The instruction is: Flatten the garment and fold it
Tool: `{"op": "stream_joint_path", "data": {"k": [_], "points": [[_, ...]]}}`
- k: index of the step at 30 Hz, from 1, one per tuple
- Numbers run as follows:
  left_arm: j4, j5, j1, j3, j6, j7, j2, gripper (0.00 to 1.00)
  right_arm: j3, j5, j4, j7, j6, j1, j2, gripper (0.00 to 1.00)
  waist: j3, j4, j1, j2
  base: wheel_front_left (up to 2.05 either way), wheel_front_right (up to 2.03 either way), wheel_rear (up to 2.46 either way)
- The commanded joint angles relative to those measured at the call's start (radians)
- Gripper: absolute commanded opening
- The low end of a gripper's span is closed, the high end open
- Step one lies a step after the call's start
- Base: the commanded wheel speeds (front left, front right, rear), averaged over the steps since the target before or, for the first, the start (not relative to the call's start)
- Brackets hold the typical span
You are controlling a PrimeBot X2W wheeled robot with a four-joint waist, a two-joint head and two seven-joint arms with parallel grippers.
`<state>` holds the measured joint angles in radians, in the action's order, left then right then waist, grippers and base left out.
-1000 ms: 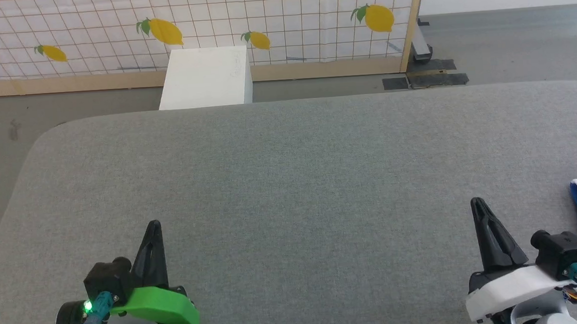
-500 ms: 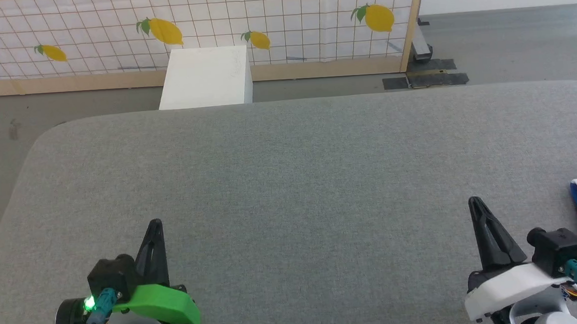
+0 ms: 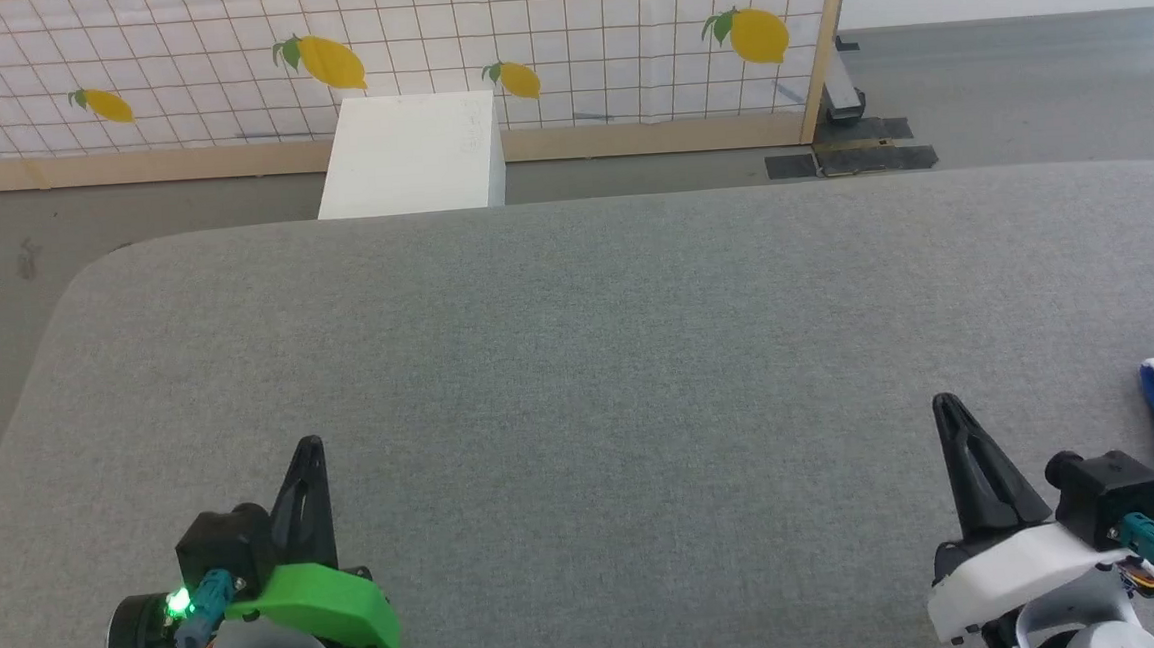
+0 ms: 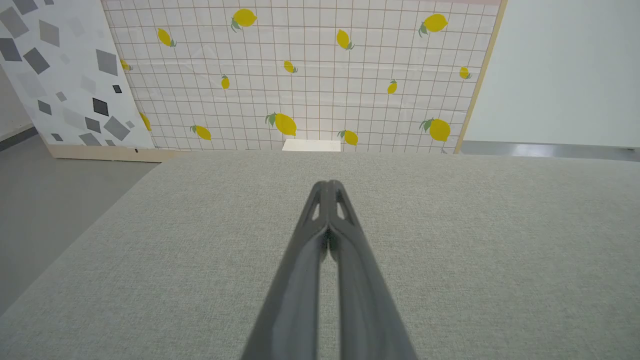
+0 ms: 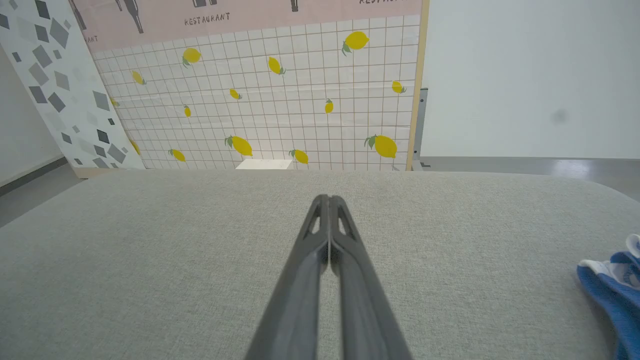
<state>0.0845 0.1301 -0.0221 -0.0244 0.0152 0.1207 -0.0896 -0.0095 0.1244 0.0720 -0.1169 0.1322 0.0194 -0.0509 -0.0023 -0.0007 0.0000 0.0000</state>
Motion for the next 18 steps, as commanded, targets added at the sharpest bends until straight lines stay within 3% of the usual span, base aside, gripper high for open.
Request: {"op": "stream_joint_path", "data": {"k": [1, 18], "points": [[-0.009, -0.020, 0.011, 0.003, -0.007, -0.007, 0.008, 0.00, 0.002, -0.011, -0.009, 0.008, -0.001, -0.011, 0.000, 0.00, 0.000, 0.000, 0.0000, 0.0000, 0.00, 0.00, 0.00], [-0.036, -0.059, 0.015, 0.010, -0.010, -0.047, 0.019, 0.00, 0.005, -0.051, -0.032, 0.046, -0.001, -0.014, 0.000, 0.00, 0.001, 0.000, 0.0000, 0.0000, 0.00, 0.00, 0.00]]}}
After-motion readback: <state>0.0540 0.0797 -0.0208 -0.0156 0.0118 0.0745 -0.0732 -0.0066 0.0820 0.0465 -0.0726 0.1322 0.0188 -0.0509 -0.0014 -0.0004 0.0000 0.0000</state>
